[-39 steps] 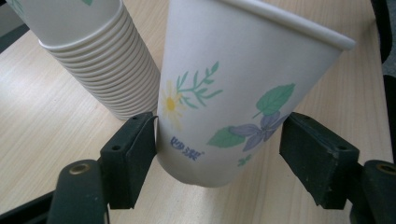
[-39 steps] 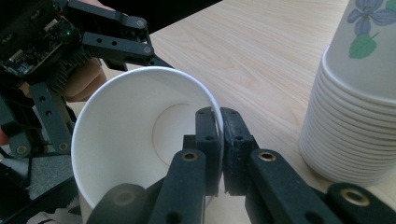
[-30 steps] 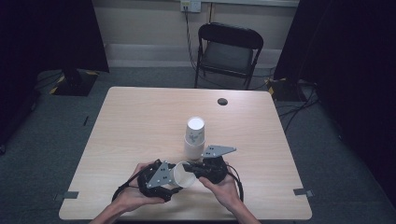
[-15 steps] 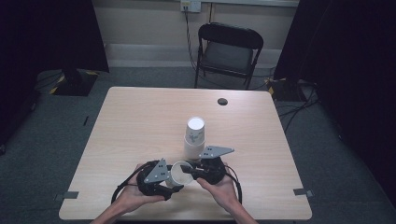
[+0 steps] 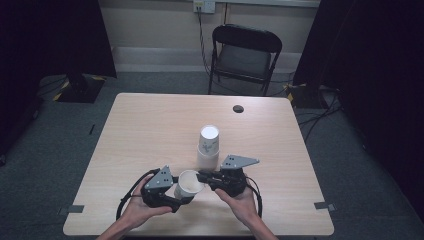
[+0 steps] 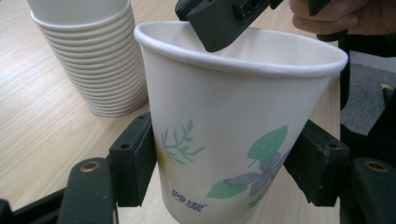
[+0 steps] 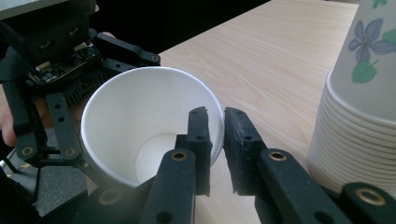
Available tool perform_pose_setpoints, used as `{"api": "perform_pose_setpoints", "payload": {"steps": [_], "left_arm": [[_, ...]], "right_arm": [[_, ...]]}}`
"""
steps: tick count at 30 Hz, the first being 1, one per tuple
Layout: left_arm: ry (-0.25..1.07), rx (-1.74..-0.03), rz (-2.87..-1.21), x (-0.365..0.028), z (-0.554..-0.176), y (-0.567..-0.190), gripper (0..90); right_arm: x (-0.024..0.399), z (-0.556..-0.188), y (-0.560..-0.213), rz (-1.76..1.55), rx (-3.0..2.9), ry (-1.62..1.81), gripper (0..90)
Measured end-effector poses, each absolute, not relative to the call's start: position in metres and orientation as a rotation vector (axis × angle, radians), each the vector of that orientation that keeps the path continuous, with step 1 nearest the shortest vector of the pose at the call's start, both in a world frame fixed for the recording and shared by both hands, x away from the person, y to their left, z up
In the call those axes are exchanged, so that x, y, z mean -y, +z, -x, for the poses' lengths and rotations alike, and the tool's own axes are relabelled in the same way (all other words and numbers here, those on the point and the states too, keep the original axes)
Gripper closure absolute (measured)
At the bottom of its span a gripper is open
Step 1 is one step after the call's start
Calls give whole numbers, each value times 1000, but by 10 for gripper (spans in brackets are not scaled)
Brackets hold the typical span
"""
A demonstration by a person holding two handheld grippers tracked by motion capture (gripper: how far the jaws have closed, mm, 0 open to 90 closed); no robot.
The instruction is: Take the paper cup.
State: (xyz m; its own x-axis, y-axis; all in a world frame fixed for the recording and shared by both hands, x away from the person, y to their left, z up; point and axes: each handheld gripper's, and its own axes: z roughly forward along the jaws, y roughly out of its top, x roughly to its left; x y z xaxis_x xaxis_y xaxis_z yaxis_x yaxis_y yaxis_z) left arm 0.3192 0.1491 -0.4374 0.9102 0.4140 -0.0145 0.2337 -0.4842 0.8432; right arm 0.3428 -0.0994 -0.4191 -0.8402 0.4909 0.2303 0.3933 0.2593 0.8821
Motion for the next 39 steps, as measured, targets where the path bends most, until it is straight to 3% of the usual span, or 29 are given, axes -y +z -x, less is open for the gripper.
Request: {"api": "perform_pose_setpoints", "payload": {"steps": [9, 17, 24, 39], "left_arm": [[331, -447, -2134, -142, -314, -439, 319], [345, -440, -2106, -145, -313, -434, 327], [375, -422, -2112, -144, -312, -436, 309], [396, -400, -2100, -141, -309, -433, 242]], "right_arm": [[99, -345, -421, -894, -2434, 1640, 898], [99, -344, -420, -890, -2406, 1669, 830], [96, -343, -418, -910, -2413, 1650, 893], [84, -343, -420, -959, -2468, 1564, 899]]}}
